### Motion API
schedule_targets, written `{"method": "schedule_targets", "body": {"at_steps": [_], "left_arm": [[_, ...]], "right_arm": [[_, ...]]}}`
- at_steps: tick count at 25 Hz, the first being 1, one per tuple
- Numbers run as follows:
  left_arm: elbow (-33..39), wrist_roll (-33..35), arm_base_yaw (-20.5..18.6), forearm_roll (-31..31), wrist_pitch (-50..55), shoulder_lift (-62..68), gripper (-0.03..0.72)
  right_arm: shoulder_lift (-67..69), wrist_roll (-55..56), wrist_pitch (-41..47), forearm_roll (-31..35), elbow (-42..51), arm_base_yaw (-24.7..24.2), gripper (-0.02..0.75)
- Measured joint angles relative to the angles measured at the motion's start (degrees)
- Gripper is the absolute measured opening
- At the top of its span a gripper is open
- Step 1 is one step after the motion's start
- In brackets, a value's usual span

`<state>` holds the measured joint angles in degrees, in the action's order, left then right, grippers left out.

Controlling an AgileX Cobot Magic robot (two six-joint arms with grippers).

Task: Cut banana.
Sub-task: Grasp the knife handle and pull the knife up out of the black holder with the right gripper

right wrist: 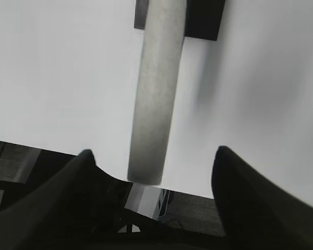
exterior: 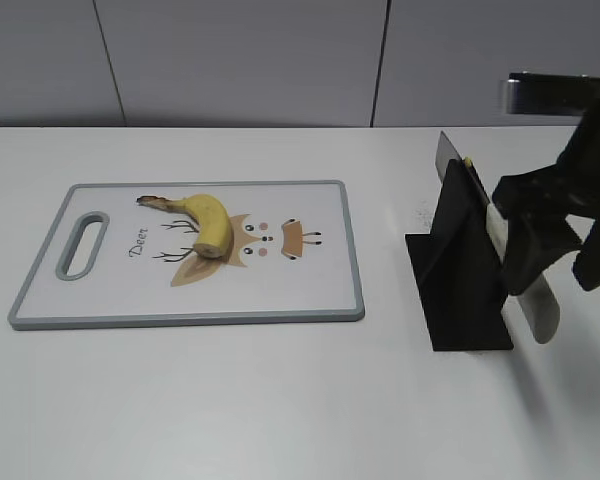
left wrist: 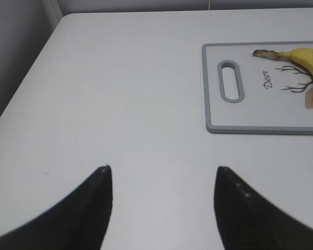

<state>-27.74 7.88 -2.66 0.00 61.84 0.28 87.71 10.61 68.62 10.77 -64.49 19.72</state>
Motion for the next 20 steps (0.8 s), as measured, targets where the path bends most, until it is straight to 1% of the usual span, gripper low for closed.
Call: {"method": "schedule_targets", "body": {"at_steps": [4,10,17,19,20], "left_arm": [[0.00,0.00,0.00,0.00,0.00,0.00,0.591],[0.00,0.00,0.00,0.00,0.00,0.00,0.591],[0.00,-0.05,0.00,0.00,0.00,0.00,0.591],[0.00,-0.05,0.00,0.00,0.00,0.00,0.591],[0.00,-0.05,0.00,0.00,0.00,0.00,0.591]], "right_arm": [[3.39,0.08,-1.55,0.16,-0.65,0.00,0.484],[7.84,0.24,-2.62,0.26,-0.82,0.00,0.447],[10.25,0.71,-3.19,0.66,-0.82,0.00,0.378],[10.25,0.71,-3.23,0.92,-0.82,0.00,0.349],[10.25,0.76,-3.23,1.00,-0.82,0.00,0.315]]}}
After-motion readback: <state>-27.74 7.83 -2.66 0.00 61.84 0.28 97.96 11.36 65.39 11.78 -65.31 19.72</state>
